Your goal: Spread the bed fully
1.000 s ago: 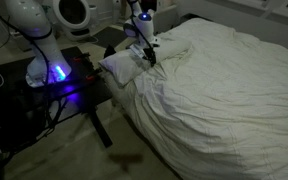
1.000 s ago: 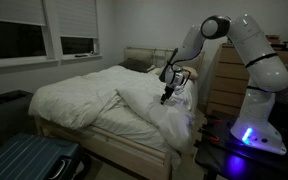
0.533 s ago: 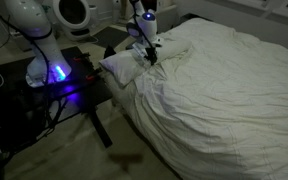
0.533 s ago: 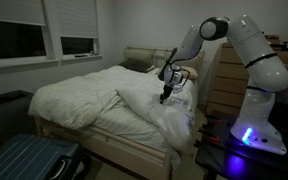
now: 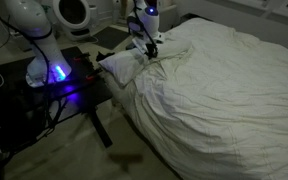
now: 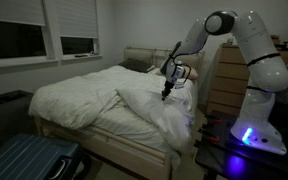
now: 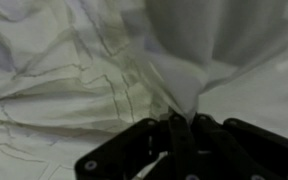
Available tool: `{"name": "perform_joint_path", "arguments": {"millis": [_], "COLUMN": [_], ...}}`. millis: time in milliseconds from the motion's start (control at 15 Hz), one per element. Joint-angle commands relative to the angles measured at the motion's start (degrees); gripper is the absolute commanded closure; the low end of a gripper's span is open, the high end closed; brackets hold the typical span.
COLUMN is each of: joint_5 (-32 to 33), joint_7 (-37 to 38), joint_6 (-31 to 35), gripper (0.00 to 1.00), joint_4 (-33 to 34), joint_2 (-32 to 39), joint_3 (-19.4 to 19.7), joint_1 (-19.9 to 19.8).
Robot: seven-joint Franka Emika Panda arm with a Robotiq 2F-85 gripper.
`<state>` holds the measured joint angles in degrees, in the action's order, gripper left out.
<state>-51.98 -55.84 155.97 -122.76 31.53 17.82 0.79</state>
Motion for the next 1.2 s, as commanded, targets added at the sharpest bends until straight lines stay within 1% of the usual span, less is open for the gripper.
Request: {"name": "perform_joint_path", "arguments": {"millis": [0, 67, 133, 333, 667, 1067, 1133], "joint_5": [8.86, 6.03, 6.32, 5.95, 4.71, 4.19, 4.50], "joint_7": [2.87, 0.48, 0.28, -0.99, -4.37, -6.08, -5.68], "joint_6": [-0.84, -2.87, -3.12, -4.67, -5.58, -7.65, -8.26], "gripper": [0.99, 0.99, 0.99, 0.99, 0.99, 0.99, 0.99], "joint_4": [-5.69, -6.00, -7.09, -10.03, -15.97, -21.65, -22.43], "joint_2": [-8.92, -9.66, -11.63, -16.72, -25.91, -32.93, -33.88], "joint_3": [-5.56, -2.08, -3.27, -4.39, -8.81, -14.60, -17.59], "joint_1": [-5.81, -1.99, -2.60, -1.40, 1.38, 5.29, 3.74]}}
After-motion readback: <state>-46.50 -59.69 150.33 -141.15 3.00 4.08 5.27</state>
